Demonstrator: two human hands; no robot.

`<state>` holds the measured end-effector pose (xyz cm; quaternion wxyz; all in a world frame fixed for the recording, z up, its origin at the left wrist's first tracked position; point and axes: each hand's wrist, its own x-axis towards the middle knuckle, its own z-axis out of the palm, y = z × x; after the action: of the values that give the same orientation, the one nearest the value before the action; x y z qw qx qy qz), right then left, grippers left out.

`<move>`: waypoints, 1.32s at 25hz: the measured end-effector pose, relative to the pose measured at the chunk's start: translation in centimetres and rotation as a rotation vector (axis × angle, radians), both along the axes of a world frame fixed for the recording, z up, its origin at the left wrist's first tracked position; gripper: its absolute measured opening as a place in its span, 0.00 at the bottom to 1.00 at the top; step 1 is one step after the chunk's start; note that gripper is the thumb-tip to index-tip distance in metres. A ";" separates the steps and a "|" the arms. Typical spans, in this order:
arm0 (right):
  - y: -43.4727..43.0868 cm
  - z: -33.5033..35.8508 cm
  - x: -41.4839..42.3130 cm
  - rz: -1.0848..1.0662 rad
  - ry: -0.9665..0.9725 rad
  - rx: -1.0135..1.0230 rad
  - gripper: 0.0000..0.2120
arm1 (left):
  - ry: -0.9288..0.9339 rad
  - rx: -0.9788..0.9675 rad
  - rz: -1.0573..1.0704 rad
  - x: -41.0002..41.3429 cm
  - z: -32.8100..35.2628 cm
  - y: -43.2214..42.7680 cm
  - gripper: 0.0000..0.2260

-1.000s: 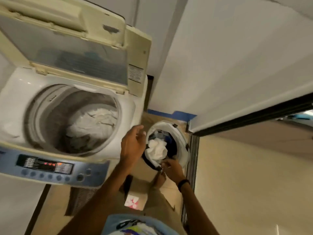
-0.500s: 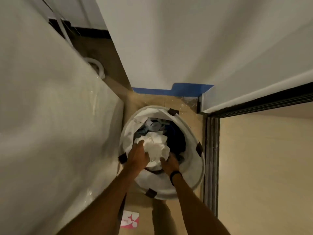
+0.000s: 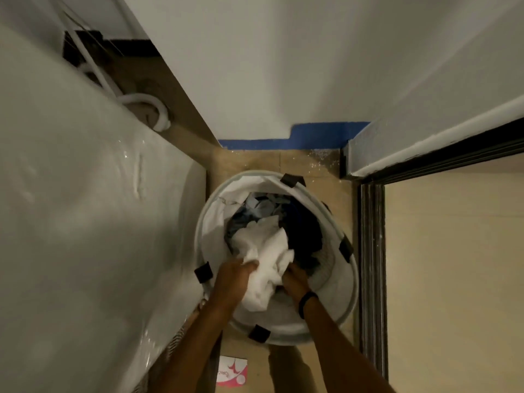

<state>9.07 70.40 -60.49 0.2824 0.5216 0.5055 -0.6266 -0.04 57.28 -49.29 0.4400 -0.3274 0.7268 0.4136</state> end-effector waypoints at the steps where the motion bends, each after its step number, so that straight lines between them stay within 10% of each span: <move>1: -0.3 3.6 0.3 -0.100 0.021 -0.069 0.15 | -0.015 0.031 0.099 0.8 5.1 -0.5 0.07; 4: -1.0 17.0 0.0 -0.436 0.117 -0.366 0.15 | 0.039 0.155 0.282 2.6 21.5 -3.4 0.18; 8: -1.6 37.2 -1.7 -0.510 0.310 -0.280 0.24 | 0.246 0.325 0.411 3.9 42.1 -7.7 0.24; 17: -13.9 74.7 -8.1 0.167 1.024 -0.078 0.14 | 1.059 0.223 0.154 1.2 71.6 -28.1 0.07; 22: -22.5 81.7 -11.4 0.214 1.315 0.034 0.16 | 1.195 0.316 0.056 -3.1 74.5 -38.2 0.10; 33: -38.4 69.2 -17.2 0.391 0.920 0.206 0.06 | 0.818 0.212 0.234 -12.1 57.4 -46.4 0.18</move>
<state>-8.09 32.03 8.68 0.0897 0.1126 0.7248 -0.6738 -12.12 10.90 8.15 0.0974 -0.1698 0.7528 0.6285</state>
